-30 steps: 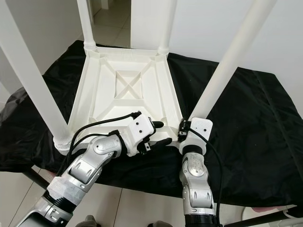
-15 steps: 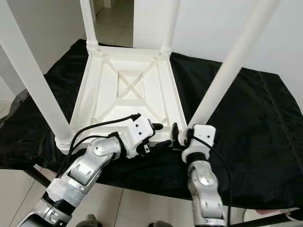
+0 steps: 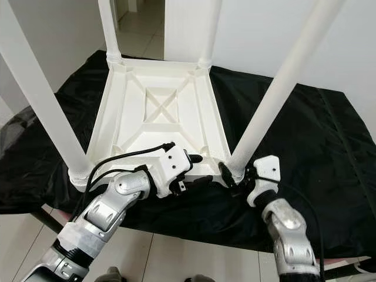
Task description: Building children table
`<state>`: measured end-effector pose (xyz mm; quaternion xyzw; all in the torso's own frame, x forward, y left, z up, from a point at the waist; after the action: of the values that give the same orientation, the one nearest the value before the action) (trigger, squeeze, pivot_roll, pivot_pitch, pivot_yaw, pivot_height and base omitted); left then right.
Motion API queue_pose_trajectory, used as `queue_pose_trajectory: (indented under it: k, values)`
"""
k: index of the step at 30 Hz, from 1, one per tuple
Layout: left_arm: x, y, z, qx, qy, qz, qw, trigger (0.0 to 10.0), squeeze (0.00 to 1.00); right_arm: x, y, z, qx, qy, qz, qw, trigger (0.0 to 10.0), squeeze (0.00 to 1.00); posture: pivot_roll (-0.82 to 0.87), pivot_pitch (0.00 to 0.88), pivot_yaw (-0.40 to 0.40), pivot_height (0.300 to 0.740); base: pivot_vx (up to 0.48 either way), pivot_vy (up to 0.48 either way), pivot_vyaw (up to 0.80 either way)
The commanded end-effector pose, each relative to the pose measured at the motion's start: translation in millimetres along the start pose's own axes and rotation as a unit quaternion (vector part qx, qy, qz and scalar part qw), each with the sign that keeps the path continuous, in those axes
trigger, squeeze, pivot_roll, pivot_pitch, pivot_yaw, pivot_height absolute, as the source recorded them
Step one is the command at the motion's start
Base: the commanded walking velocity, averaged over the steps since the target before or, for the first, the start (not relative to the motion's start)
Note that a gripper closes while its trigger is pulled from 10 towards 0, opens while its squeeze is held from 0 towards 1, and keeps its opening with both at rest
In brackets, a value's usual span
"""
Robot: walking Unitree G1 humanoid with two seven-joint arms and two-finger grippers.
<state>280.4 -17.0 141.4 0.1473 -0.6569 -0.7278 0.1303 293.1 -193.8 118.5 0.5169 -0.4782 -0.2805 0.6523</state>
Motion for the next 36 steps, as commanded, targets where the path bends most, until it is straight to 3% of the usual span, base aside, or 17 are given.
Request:
queue_pose_trajectory:
  k: [1, 6, 7, 9, 10, 19, 20, 21, 22, 29, 36]
  values:
    - [2.9, 2, -1.6, 0.0, -0.013, -0.005, 1.0, 10.0, 0.0, 1.3, -4, -1.5, -0.005, 0.015, 0.004, 1.0, 10.0, 0.0, 0.06, 0.0, -0.063, 0.74, 0.0, 0.0, 0.0]
    - [1.5, 4, -1.9, 0.002, -0.01, -0.008, 1.0, 10.0, 0.0, 3.1, -6, -14.1, -0.007, 0.043, 0.016, 0.999, 10.0, 0.0, 0.06, 0.0, -0.066, 0.74, 0.0, 0.0, 0.0]
    - [1.2, 4, -1.9, 0.002, -0.009, -0.008, 1.0, 10.0, 0.0, 2.1, -8, -15.9, -0.008, 0.055, 0.017, 0.998, 4.7, 0.0, 0.07, 0.0, -0.069, 0.74, 0.0, 0.0, 0.0]
    - [1.0, 4, -1.9, 0.002, -0.008, -0.008, 1.0, 10.0, 0.0, 1.5, -9, -17.0, -0.009, 0.062, 0.018, 0.998, 4.7, 0.0, 0.07, 0.0, -0.069, 0.74, 0.0, 0.0, 0.0]
    - [0.7, 4, -1.7, 0.002, -0.007, -0.008, 1.0, 10.0, 0.0, 1.3, -11, -17.1, -0.01, 0.066, 0.019, 0.998, 0.0, 0.0, 0.07, 0.0, -0.072, 0.74, 0.0, 0.0, 0.0]
    - [-0.5, 6, -1.6, 0.005, -0.002, -0.004, 1.0, 10.0, 0.0, -1.3, -18, -7.1, -0.012, 0.068, -0.002, 0.998, 0.0, 0.0, 0.06, 0.0, -0.067, 0.74, 0.0, 0.0, 0.0]
    - [-0.3, 6, -1.7, 0.004, -0.004, -0.005, 1.0, 10.0, 0.0, -0.2, -18, -6.5, -0.009, 0.057, -0.004, 0.998, 3.9, 0.0, 0.06, 0.0, -0.063, 0.74, 0.0, 0.0, 0.0]
    - [-1.0, 6, -1.7, 0.004, -0.004, -0.006, 1.0, 10.0, 0.0, 3.8, -15, -6.4, -0.003, 0.026, -0.016, 1.0, 10.0, 0.0, 0.06, 0.0, -0.06, 0.74, 0.0, 0.0, 0.0]
    - [-1.9, 7, -1.7, 0.004, -0.004, -0.008, 1.0, 10.0, 0.0, 5.4, -12, -6.1, 0.001, 0.012, -0.039, 0.999, 10.0, 0.0, 0.06, 0.0, -0.06, 0.74, 0.0, 0.0, 0.0]
    - [-2.4, 6, -0.9, 0.002, -0.005, -0.008, 1.0, 10.0, 0.0, 13.3, -12, -5.8, -0.024, -0.065, -0.018, 0.997, 10.0, 0.0, 0.06, 0.0, -0.056, 0.74, 0.0, 0.0, 0.0]
    - [0.3, 7, -1.0, 0.003, -0.007, -0.007, 1.0, 10.0, 0.0, 5.1, -1, -9.0, -0.041, -0.176, -0.049, 0.982, 10.0, 0.0, 0.06, 0.0, -0.055, 0.74, 0.0, 0.0, 0.0]
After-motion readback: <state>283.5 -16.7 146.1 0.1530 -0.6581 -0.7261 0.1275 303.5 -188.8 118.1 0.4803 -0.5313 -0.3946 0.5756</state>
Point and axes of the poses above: a point about 5 cm out from each wrist's last joint towards the gripper, its own z axis pointing back from the gripper into the wrist, its own y axis along the axis of the wrist's last joint, x = y × z, the point moved 3 cm from there along -z, pointing out of the wrist towards the gripper, and after that the axes turned 13 degrees about z, right-handed, at the moved point
